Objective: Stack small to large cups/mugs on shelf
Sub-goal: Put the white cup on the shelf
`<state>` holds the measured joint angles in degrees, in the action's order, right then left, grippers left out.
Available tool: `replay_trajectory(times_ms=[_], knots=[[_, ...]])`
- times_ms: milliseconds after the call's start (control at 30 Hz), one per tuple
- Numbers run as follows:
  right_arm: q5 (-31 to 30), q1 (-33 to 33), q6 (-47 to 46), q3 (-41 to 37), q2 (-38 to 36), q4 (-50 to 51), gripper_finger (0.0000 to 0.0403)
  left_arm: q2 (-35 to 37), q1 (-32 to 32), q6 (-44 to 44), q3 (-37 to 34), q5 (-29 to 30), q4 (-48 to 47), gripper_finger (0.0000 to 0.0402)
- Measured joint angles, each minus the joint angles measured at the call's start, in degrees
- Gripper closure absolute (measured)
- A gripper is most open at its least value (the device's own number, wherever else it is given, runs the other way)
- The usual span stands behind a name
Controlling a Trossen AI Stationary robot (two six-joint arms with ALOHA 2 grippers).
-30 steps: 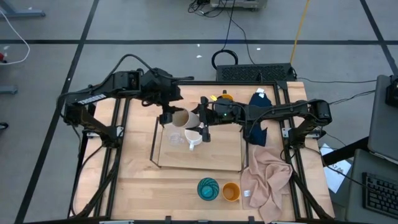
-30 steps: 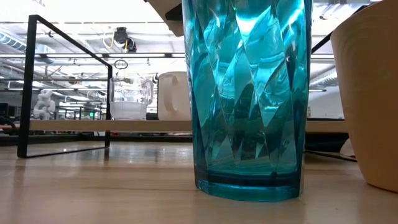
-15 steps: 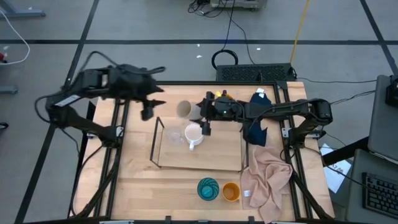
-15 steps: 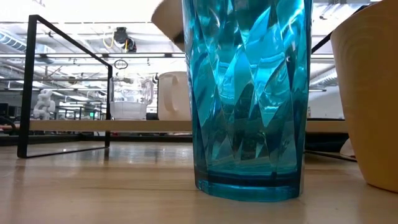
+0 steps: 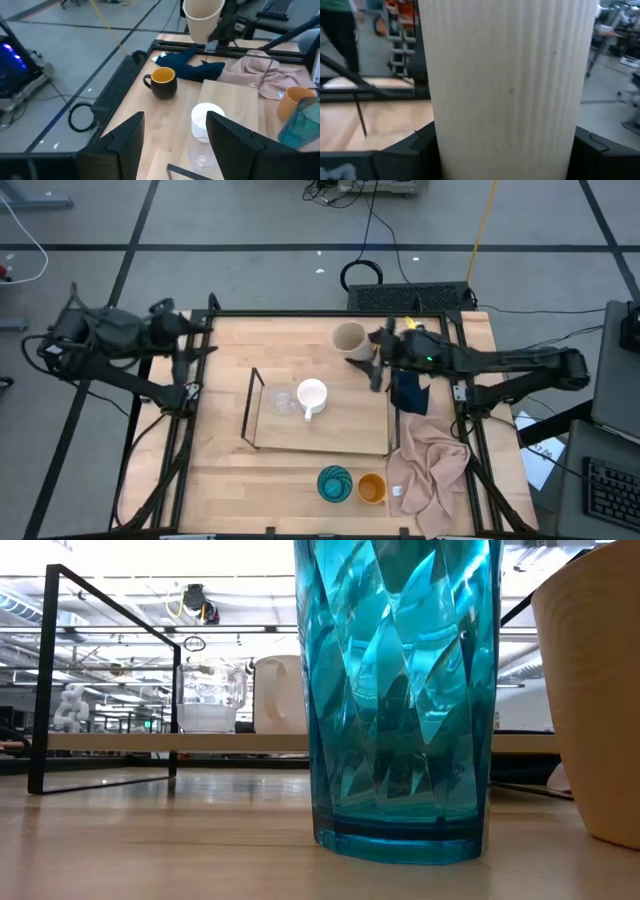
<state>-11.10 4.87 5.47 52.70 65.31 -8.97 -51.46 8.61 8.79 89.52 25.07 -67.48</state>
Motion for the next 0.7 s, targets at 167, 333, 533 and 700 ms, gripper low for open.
replay_trajectory(times_ms=[167,333,533,700], knots=[[-7.1,-4.3,-2.2,-9.0,-7.9,-6.0,0.0139,7.1,4.1,3.2,-14.1,4.4,5.2,0.0188],[-10.5,-8.3,-3.6,-15.8,-10.2,-15.3,0.0139,13.0,6.0,4.5,-24.1,4.9,12.5,0.0188],[-11.5,-9.3,-3.7,-16.7,-7.7,-17.7,0.0139,16.1,7.0,4.5,-30.7,4.6,18.4,0.0188],[-9.5,-7.1,-3.4,-17.2,-6.1,-20.0,0.0139,16.3,7.3,5.5,-32.9,4.5,19.9,0.0188]])
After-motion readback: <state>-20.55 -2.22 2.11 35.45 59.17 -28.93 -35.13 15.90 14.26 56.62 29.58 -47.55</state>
